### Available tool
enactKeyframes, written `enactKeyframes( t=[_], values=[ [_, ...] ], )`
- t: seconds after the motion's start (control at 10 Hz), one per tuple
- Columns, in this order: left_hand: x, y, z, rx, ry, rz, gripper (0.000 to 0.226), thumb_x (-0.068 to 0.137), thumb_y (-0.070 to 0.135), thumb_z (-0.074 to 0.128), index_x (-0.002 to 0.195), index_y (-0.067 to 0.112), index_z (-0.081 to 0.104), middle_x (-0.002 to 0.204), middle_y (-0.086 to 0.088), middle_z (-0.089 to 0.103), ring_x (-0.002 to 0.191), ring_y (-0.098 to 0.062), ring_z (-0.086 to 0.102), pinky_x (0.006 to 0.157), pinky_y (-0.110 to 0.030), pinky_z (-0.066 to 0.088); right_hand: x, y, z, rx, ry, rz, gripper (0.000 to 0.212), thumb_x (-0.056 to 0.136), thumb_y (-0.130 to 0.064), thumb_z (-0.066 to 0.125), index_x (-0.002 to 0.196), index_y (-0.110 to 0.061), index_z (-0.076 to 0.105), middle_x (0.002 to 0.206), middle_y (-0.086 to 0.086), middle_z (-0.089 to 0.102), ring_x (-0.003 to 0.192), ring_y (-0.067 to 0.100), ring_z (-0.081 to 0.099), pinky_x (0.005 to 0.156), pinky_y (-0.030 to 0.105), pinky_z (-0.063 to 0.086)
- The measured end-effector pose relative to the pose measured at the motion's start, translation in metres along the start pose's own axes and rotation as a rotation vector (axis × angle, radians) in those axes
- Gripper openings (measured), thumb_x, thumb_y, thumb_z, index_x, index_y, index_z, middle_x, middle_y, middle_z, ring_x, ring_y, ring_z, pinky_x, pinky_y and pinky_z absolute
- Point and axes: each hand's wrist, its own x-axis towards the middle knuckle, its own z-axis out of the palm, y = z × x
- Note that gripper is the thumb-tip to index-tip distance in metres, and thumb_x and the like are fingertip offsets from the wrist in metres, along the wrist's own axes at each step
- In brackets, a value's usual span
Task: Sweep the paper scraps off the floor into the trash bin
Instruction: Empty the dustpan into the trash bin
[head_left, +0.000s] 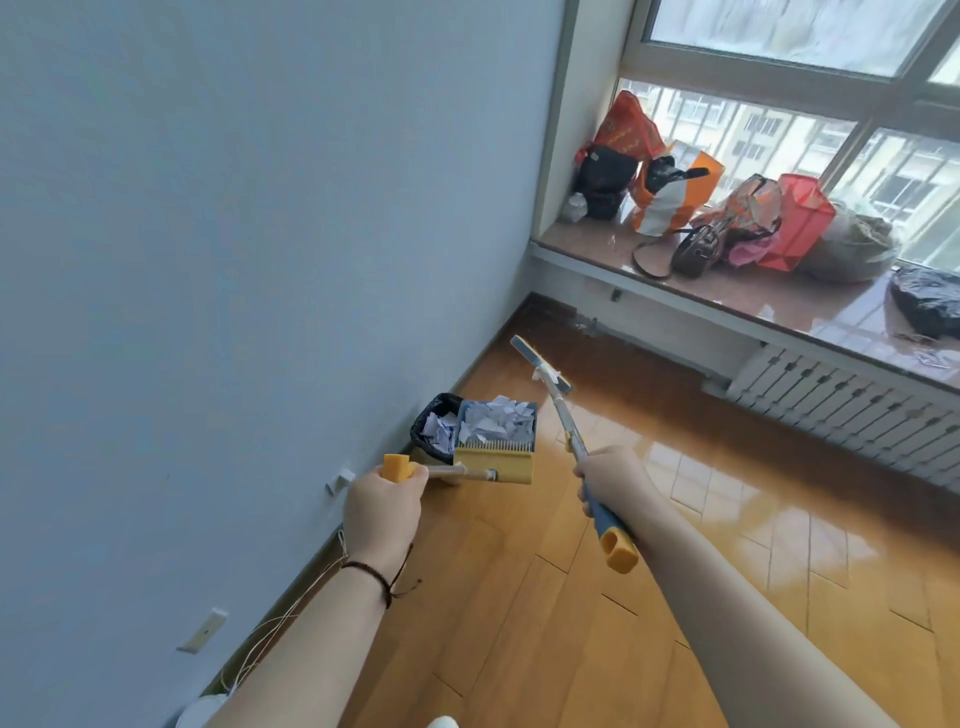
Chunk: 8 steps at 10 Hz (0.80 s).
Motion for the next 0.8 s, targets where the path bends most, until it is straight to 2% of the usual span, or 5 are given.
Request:
enactKeyframes(
  t=[0.1, 0.2, 0.4, 0.6, 0.8],
  values=[
    [0.017, 0.002, -0.017, -0.051, 0.042, -0.045, 0.033, 0.084, 0.033, 0.078, 0.07, 0.009, 0.061, 0.058, -0.008, 0.058, 0.055, -0.031, 0.057, 0.064, -0.047, 0.057, 0.011, -0.016, 0.015, -0.066, -0.018, 0.041, 0.005, 0.094, -0.003, 0.049, 0.095, -0.004, 0.054, 0.073, 0.014, 0.056, 0.064, 0.027, 0.056, 0.065, 0.038, 0.053],
    [0.031, -0.002, -0.024, -0.196, 0.062, -0.135, 0.028, 0.086, 0.025, 0.077, 0.077, 0.004, 0.061, 0.054, -0.009, 0.052, 0.045, -0.026, 0.048, 0.053, -0.033, 0.047, 0.016, -0.025, 0.024, -0.066, 0.021, 0.015, 0.004, 0.089, -0.009, 0.054, 0.088, -0.007, 0.057, 0.075, 0.011, 0.058, 0.066, 0.025, 0.058, 0.068, 0.04, 0.056],
    [0.068, -0.017, -0.041, -0.485, 0.101, -0.369, 0.032, 0.086, 0.015, 0.078, 0.072, 0.008, 0.051, 0.053, -0.007, 0.043, 0.039, -0.017, 0.036, 0.044, -0.027, 0.037, 0.026, -0.05, 0.048, -0.075, 0.0, 0.082, 0.014, 0.093, -0.003, 0.054, 0.106, -0.001, 0.054, 0.075, 0.016, 0.057, 0.057, 0.025, 0.054, 0.051, 0.032, 0.05],
    [0.103, -0.042, -0.05, -0.716, 0.046, -0.566, 0.021, 0.092, 0.018, 0.073, 0.084, 0.007, 0.057, 0.036, 0.002, 0.039, 0.027, -0.011, 0.035, 0.045, -0.026, 0.037, 0.036, -0.061, 0.064, -0.111, 0.02, 0.076, 0.012, 0.091, -0.003, 0.056, 0.103, 0.001, 0.056, 0.073, 0.016, 0.058, 0.058, 0.026, 0.055, 0.052, 0.033, 0.052],
    [0.137, -0.053, -0.054, -0.823, 0.007, -0.59, 0.032, 0.101, 0.017, 0.061, 0.074, 0.013, 0.043, 0.033, 0.005, 0.034, 0.024, -0.009, 0.033, 0.036, -0.016, 0.038, 0.045, -0.074, 0.079, -0.09, 0.0, 0.114, 0.001, 0.094, -0.001, 0.052, 0.095, -0.002, 0.053, 0.075, 0.015, 0.053, 0.062, 0.024, 0.051, 0.052, 0.031, 0.047]
  ],
)
